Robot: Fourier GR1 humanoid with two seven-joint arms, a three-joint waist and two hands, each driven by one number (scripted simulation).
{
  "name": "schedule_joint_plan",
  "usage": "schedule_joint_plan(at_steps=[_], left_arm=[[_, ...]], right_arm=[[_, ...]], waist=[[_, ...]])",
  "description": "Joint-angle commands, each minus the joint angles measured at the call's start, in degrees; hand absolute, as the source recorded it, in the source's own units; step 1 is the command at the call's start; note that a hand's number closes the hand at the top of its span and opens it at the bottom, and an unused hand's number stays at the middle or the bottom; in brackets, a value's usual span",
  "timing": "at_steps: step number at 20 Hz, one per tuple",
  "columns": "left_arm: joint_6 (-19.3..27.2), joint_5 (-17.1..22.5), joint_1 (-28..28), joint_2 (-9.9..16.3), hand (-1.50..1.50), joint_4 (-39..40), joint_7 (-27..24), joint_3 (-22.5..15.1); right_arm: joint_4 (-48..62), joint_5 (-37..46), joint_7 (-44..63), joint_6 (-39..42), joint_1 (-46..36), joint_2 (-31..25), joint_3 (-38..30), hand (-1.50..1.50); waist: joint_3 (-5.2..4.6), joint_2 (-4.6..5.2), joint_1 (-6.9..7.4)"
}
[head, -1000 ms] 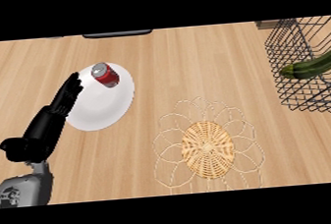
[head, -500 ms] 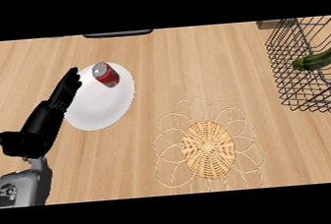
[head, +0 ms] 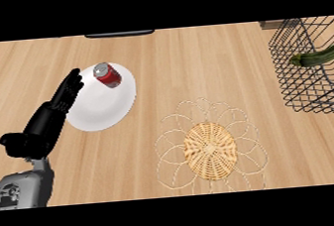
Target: Pick the squash from the placemat and place it in the basket
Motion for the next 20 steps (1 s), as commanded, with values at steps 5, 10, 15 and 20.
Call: schedule_joint_plan(at_steps=[5,10,15,20], left_arm=[[-1.7,1.7,0.3,1.4,0.0,1.2,-1.4,2.0],[-0.2,-0.8,0.7,-0.8,0.0,3.2,-3.8,-0.5],[-0.7,0.0,1.1,-0.5,0.0,-0.8,-0.6,-0.6],[-0.6,0.5,-0.4,0.7,0.0,0.2,-0.3,1.3]], right_arm=[[16.4,-4.3,-11.8,-2.7,-5.2,-2.0,-5.8,-1.5],[24.5,-3.7,-16.8,-0.9,-10.5,-7.0,-6.3,-1.5],[25.1,-6.8,-17.7,1.0,-13.4,-6.2,-7.6,-1.5],[26.1,-12.0,-12.5,4.9,-13.3,-8.8,-11.7,-1.5]], waist=[[0.01,0.12,0.19],[0.04,0.39,0.64],[0.03,0.15,0.58],[-0.01,-0.07,-0.19]])
